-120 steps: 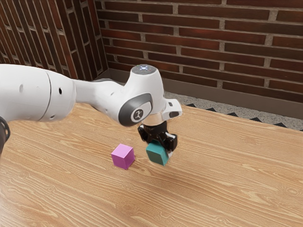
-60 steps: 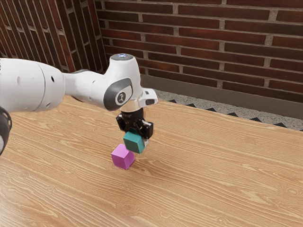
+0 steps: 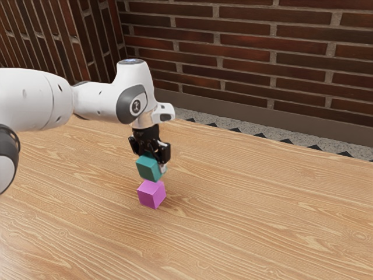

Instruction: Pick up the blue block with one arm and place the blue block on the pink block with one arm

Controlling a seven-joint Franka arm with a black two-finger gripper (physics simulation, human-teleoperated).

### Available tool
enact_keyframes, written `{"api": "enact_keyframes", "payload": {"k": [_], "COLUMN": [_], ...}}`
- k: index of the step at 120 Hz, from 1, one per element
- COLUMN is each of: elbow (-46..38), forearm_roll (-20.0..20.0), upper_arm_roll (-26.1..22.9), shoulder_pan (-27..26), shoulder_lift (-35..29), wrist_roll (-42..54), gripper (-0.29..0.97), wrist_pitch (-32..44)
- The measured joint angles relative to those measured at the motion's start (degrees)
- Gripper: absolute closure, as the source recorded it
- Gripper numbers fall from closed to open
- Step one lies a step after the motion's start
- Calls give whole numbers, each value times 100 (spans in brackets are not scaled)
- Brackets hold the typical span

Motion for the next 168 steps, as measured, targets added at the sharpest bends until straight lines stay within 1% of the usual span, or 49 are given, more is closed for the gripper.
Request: {"api": "enact_keyframes", "payload": {"k": [33,62,70,95,107,132,168], "elbow": [-433,-511,-506,-498,-478,-457,-448], "forearm_roll": [-40,-13,61,444,549,610,593], "upper_arm_roll": [5,7,10,11,12,39,47], "shoulder_pan": [-7,-15,-17,-15,-15,-7,-6], "shoulder_lift": [-243,-225,-224,-218,-212,-207,-215], "wrist_roll": [485,711,718,513,348,8,-468], "gripper": [36,37,37,38,38,38,37], "wrist_pitch": [6,19,20,-3,11,28,33]}}
